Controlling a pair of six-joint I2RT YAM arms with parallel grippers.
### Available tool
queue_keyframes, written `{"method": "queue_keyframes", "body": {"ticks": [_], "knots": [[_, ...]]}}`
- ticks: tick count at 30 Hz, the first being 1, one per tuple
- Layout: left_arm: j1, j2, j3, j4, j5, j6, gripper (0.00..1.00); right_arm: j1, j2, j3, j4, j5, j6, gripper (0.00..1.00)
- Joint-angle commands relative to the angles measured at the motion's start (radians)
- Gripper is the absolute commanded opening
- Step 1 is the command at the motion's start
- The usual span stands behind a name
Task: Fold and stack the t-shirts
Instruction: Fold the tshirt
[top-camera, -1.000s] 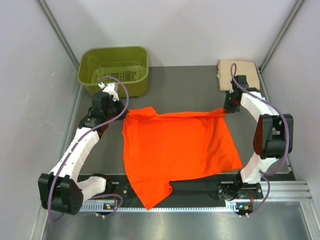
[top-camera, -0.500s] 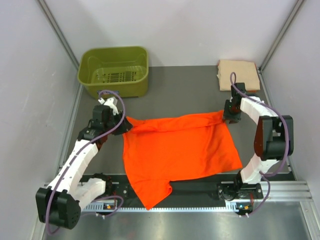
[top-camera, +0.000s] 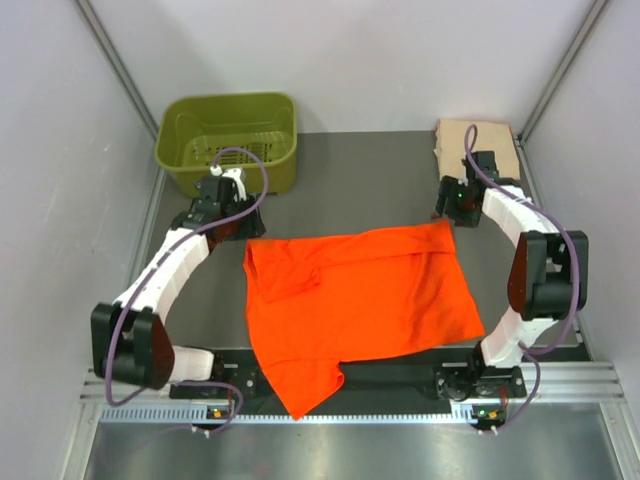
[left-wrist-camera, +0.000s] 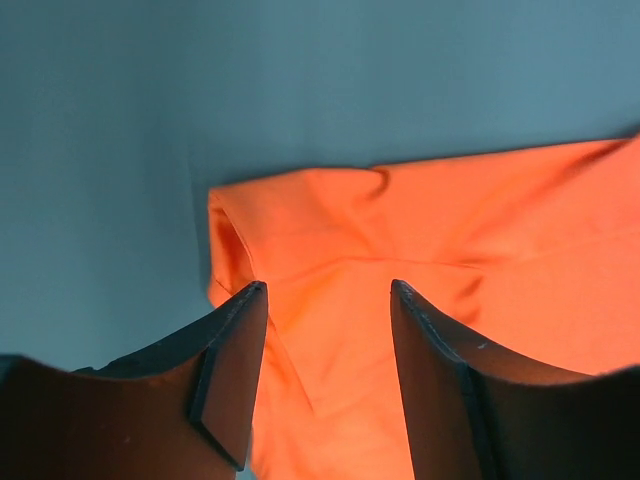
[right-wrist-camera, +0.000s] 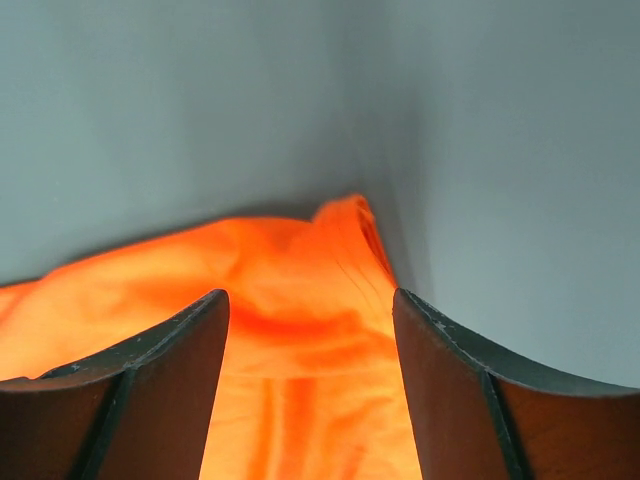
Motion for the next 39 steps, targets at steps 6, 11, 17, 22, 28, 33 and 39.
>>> {"method": "queue_keyframes", "body": {"ticks": [6,11,17,22,28,33,39], "knots": [[0.095,0.194,0.068,0.040,0.051,0.093,0.54,-0.012,0.103,0.066,0.072,-0.104,0.000,0.63],[0.132,0.231,0.069,0.053,0.115,0.072,0.52,-0.012,0.142,0.112,0.050,-0.119,-0.005,0.56],[0.132,0.286,0.105,-0.004,0.204,0.067,0.51,-0.014,0.160,0.136,0.018,-0.088,-0.025,0.55],[0.132,0.254,0.071,-0.001,0.171,0.105,0.49,-0.014,0.178,0.176,-0.059,-0.061,-0.052,0.56],[0.132,0.300,0.085,-0.012,0.123,0.115,0.49,-0.037,0.149,0.176,-0.069,-0.052,-0.068,0.57],[0.132,0.338,0.077,-0.003,0.088,0.093,0.48,-0.066,0.147,0.184,-0.077,-0.070,-0.080,0.57],[0.132,0.361,0.073,0.030,0.080,0.090,0.48,-0.084,0.170,0.195,-0.079,-0.113,-0.104,0.60]]}}
